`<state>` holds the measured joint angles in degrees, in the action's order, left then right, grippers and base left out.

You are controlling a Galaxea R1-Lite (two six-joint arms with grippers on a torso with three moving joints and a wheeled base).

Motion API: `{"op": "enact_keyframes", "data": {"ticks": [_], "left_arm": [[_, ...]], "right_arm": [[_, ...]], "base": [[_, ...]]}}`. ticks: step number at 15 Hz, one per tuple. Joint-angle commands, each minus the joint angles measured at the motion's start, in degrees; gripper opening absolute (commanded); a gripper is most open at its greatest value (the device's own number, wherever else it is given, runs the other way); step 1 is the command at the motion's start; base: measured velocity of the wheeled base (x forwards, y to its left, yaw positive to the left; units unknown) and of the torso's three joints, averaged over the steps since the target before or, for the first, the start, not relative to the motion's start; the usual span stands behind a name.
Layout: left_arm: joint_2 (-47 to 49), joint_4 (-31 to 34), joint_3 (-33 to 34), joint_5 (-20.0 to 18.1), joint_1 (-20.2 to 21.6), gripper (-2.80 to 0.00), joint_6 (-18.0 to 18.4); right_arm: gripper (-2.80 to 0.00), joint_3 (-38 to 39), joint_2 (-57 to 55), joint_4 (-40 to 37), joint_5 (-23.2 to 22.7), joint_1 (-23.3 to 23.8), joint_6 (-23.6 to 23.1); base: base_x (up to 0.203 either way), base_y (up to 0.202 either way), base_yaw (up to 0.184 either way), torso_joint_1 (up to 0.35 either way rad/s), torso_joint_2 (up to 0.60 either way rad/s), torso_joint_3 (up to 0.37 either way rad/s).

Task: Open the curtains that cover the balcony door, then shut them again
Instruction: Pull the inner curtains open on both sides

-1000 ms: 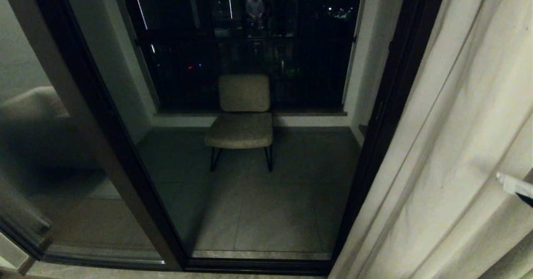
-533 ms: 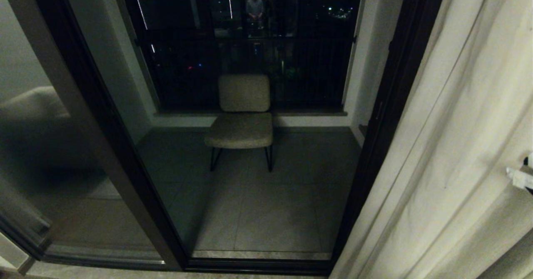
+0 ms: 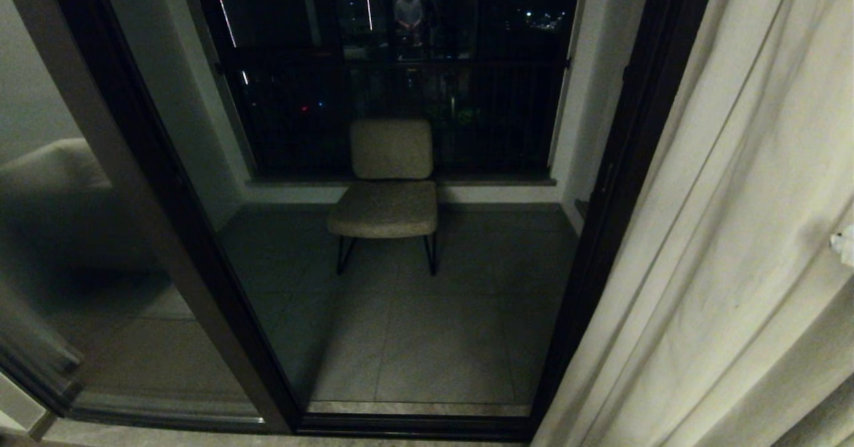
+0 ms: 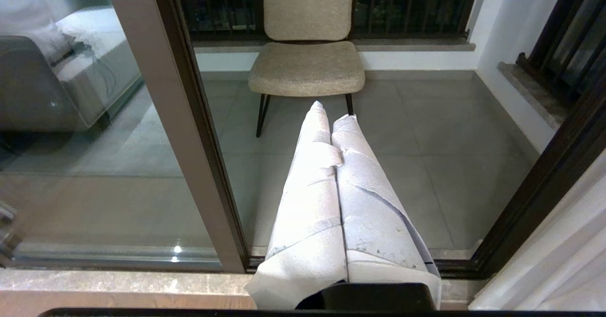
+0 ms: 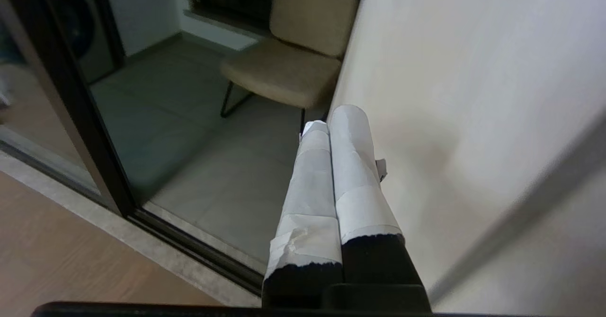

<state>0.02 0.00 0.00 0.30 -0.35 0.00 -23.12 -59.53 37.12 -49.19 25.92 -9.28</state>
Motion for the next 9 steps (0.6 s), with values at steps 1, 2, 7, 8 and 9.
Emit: {"op": "enact_keyframes", "data": {"ticks": [1, 2, 7, 8, 9], "left_arm": [[-0.02, 0.0, 0.0, 0.05, 0.0, -2.8, 0.0], [-0.02, 0.0, 0.0, 0.05, 0.0, -2.8, 0.0], [-0.02, 0.0, 0.0, 0.05, 0.0, -2.8, 0.0], [-0.02, 0.0, 0.0, 0.05, 0.0, -2.8, 0.0], [-0.02, 0.0, 0.0, 0.05, 0.0, -2.8, 0.0]], "right_arm": [[-2.8, -4.84, -3.03, 0.04, -0.29, -5.05, 0.17], [-2.8, -7.87, -4.73, 0.02, -0.12, -8.34, 0.27], [-2.8, -22.27, -15.3, 0.39, 0.67, -18.34, 0.62], [-2.8, -25.24, -17.81, 0.5, 2.09, -19.54, 0.57], [-2.8, -28.14, -20.17, 0.54, 4.67, -20.78, 0.56]], "base": [[0.0, 0.0, 0.0, 0.0, 0.0, 0.0], [0.0, 0.0, 0.0, 0.0, 0.0, 0.0], [0.0, 0.0, 0.0, 0.0, 0.0, 0.0], [0.0, 0.0, 0.0, 0.0, 0.0, 0.0], [0.0, 0.0, 0.0, 0.0, 0.0, 0.0]]}}
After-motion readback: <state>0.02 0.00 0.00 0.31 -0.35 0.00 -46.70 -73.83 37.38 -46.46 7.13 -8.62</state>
